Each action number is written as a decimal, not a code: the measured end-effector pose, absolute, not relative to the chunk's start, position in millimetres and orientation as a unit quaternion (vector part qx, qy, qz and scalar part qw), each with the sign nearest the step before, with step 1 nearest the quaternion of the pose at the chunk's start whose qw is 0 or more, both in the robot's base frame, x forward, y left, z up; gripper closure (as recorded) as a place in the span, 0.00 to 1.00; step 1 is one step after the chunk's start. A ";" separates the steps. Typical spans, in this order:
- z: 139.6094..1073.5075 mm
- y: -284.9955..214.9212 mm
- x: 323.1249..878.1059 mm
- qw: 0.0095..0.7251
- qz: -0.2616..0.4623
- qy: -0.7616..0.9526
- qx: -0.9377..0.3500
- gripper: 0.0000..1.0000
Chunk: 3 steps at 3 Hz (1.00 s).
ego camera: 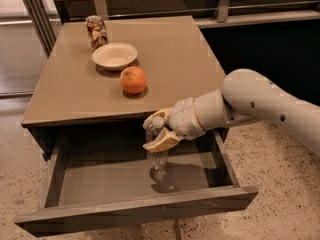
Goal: Place water bottle into top drawer
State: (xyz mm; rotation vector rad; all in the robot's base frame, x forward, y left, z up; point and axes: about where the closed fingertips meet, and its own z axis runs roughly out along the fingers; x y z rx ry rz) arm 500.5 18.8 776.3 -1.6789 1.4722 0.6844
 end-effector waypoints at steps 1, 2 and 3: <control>759.6 23.1 492.7 0.389 0.275 0.578 -0.663 1.00; 740.8 23.7 484.8 0.387 0.278 0.579 -0.661 1.00; 728.3 22.9 483.8 0.391 0.277 0.577 -0.662 1.00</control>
Offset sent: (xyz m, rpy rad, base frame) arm -0.0215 0.0021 -0.0471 0.0054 0.0277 0.0007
